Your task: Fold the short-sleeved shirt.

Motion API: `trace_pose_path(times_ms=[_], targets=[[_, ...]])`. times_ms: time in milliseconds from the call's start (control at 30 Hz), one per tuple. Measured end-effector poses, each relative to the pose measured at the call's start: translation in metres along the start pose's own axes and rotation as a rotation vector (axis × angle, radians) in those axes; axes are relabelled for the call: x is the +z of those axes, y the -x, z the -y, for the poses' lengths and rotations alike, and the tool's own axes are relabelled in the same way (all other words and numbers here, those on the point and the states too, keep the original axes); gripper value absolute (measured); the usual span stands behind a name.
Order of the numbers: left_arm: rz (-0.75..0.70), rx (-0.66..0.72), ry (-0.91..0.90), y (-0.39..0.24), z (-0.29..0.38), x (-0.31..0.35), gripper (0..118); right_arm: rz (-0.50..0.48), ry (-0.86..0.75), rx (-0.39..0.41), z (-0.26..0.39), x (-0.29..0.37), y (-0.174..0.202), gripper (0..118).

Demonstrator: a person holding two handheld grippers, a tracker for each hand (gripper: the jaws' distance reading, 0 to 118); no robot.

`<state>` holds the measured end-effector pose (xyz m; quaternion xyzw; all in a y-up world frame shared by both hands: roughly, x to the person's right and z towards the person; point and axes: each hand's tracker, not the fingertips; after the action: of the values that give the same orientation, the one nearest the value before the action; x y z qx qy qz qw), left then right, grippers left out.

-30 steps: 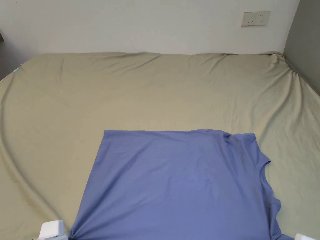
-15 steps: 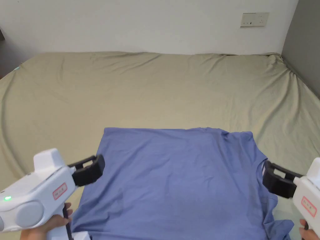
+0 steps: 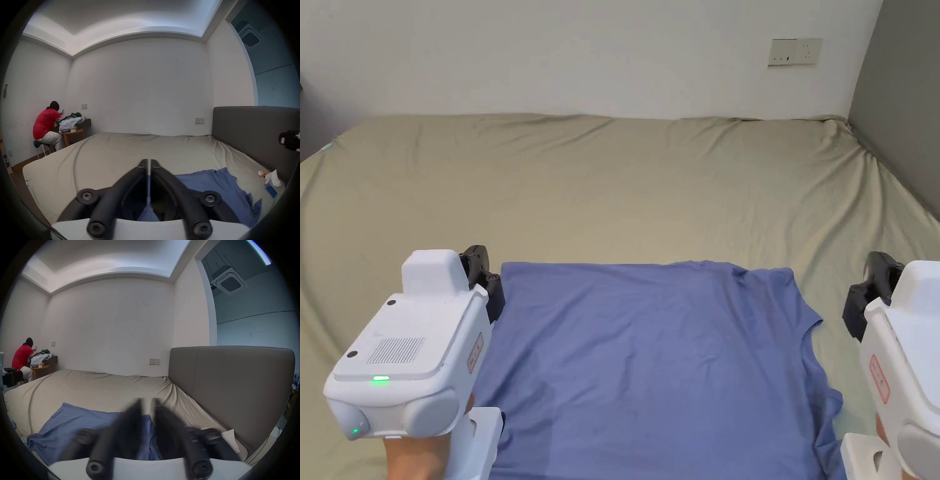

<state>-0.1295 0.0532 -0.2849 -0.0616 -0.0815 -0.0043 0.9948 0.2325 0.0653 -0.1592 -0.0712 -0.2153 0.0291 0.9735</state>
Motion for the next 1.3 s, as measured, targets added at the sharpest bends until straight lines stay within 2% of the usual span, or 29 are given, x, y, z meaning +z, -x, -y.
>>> trace_pose_path(times_ms=[33, 233, 500, 600, 633, 667, 700, 733, 767, 800, 833, 900, 967, 1000, 1033, 1067, 1100, 1133, 1167, 1267, 1300], targets=[[0.053, 0.019, 0.03, 0.004, 0.001, 0.0, 0, -0.011, -0.001, -0.003, 0.0, 0.0, -0.001, 2], [0.041, 0.015, 0.109, 0.018, 0.01, -0.002, 0, -0.018, 0.015, -0.007, 0.002, -0.002, -0.003, 2], [-0.006, 0.082, 0.502, 0.079, 0.064, -0.008, 0, -0.03, 0.043, -0.013, 0.012, -0.005, -0.005, 2], [-0.002, 0.091, 0.594, 0.099, 0.093, 0.002, 0, -0.037, 0.065, -0.014, 0.018, -0.008, -0.005, 2], [-0.023, 0.079, 0.617, 0.103, 0.101, 0.004, 4, -0.038, 0.072, -0.013, 0.02, -0.009, -0.003, 2], [-0.024, 0.073, 0.646, 0.107, 0.111, 0.006, 16, -0.039, 0.082, -0.011, 0.023, -0.01, -0.002, 2], [-0.007, 0.076, 0.688, 0.107, 0.119, 0.01, 36, -0.041, 0.09, -0.008, 0.025, -0.011, -0.001, 2], [-0.003, 0.091, 0.726, 0.109, 0.127, 0.009, 75, -0.042, 0.097, -0.007, 0.027, -0.011, -0.001, 2], [0.003, 0.094, 0.786, 0.109, 0.137, 0.008, 101, -0.044, 0.106, -0.007, 0.03, -0.012, 0.001, 2], [-0.001, 0.084, 0.823, 0.107, 0.147, 0.008, 115, -0.048, 0.116, -0.007, 0.032, -0.013, 0.002, 2], [-0.015, 0.075, 0.798, 0.106, 0.157, 0.008, 116, -0.053, 0.125, -0.007, 0.034, -0.013, 0.003, 2], [-0.038, 0.022, 0.827, 0.1, 0.173, 0.005, 106, -0.058, 0.137, 0.001, 0.038, -0.014, 0.005, 2], [-0.043, -0.006, 0.851, 0.094, 0.186, 0.0, 85, -0.06, 0.149, 0.008, 0.041, -0.014, 0.005, 2], [-0.04, 0.001, 0.856, 0.093, 0.192, -0.002, 69, -0.061, 0.156, 0.01, 0.043, -0.014, 0.003, 2], [-0.03, 0.009, 0.862, 0.092, 0.195, -0.003, 35, -0.061, 0.162, 0.012, 0.045, -0.013, 0.003, 2], [0.003, 0.052, 0.863, 0.091, 0.198, -0.002, 14, -0.06, 0.17, 0.015, 0.047, -0.013, 0.002, 2], [0.045, 0.112, 0.848, 0.09, 0.198, 0.0, 7, -0.055, 0.181, 0.016, 0.05, -0.011, -0.001, 2], [0.02, 0.116, 0.832, 0.084, 0.196, 0.002, 7, -0.052, 0.191, 0.018, 0.053, -0.01, -0.005, 2], [-0.033, 0.06, 0.822, 0.079, 0.195, 0.003, 6, -0.047, 0.208, 0.017, 0.058, -0.008, -0.01, 2], [-0.017, 0.051, 0.802, 0.077, 0.187, 0.007, 5, -0.029, 0.331, -0.004, 0.082, -0.009, -0.027, 15], [-0.013, 0.069, 0.795, 0.08, 0.182, 0.007, 5, -0.027, 0.391, -0.009, 0.093, -0.01, -0.032, 15]])
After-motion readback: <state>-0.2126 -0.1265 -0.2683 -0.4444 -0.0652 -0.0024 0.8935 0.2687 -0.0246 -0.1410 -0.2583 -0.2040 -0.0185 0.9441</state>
